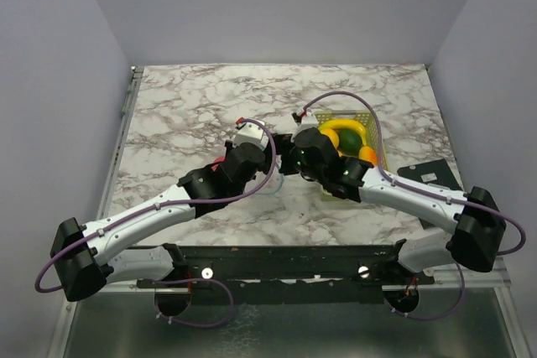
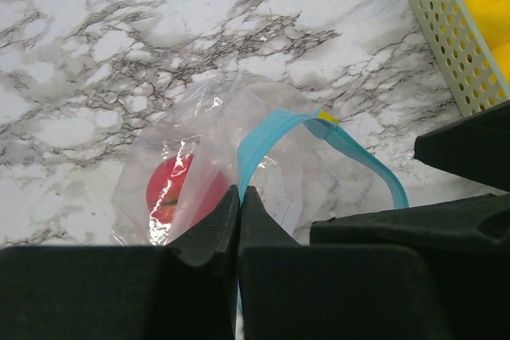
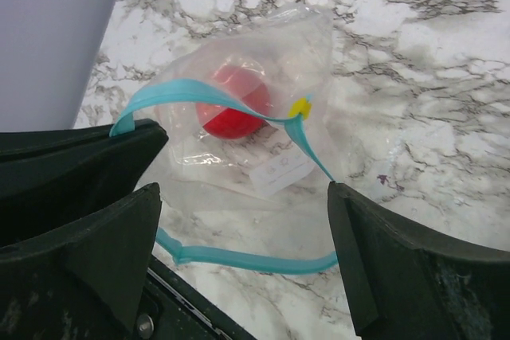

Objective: Place the food in the zip-top bag and seal the zipper

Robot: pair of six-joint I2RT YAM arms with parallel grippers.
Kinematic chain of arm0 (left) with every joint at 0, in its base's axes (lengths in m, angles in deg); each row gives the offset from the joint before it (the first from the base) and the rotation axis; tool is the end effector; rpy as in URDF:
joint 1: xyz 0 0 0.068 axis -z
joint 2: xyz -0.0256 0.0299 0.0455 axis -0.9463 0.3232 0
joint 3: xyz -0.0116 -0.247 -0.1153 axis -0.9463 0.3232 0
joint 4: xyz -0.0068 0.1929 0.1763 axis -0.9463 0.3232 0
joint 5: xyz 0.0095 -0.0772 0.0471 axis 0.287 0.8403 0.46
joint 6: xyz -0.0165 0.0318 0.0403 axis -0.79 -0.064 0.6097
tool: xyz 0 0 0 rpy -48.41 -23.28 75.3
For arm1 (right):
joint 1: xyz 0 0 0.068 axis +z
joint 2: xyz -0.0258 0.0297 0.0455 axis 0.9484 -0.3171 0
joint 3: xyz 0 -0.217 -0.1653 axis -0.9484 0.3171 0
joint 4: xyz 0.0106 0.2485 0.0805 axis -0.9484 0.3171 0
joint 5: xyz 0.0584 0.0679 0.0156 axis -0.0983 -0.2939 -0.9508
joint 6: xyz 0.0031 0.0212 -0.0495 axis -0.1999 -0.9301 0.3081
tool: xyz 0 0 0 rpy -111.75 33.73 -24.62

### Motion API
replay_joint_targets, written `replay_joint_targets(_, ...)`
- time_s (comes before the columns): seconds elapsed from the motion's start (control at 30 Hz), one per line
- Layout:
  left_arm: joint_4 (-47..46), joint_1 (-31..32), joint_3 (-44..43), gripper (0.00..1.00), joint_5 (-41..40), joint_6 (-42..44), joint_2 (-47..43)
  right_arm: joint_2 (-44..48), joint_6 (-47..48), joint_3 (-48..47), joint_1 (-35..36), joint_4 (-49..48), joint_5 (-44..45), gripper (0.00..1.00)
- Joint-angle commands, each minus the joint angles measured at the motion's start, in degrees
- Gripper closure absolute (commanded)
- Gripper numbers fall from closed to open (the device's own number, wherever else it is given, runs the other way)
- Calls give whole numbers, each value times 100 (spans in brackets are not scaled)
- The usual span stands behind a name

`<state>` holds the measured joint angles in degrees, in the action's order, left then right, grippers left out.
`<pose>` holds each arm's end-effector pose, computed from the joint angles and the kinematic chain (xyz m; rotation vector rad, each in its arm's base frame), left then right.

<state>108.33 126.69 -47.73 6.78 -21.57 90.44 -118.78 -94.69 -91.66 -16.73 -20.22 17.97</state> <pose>0.1562 -0.1875 0.3029 0.3070 1.9869 -0.0376 0.1919 0.2591 0.2902 -0.1596 2.0899 0.8192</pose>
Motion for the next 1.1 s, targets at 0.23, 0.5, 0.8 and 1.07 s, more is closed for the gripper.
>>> replay_joint_targets(0.23,40,-27,-119,100,78,13,4,1096,388,279,55,1655,1092,14)
replay_joint_targets(0.5,45,-26,-121,100,80,6,-6,1520,502,164,-21,2881,1861,15)
replay_joint_targets(0.8,48,-27,-119,100,93,-5,14,1637,638,46,-381,3808,2042,18)
replay_joint_targets(1.07,52,-27,-128,100,110,2,24,1611,1017,265,-1390,3693,1235,24)
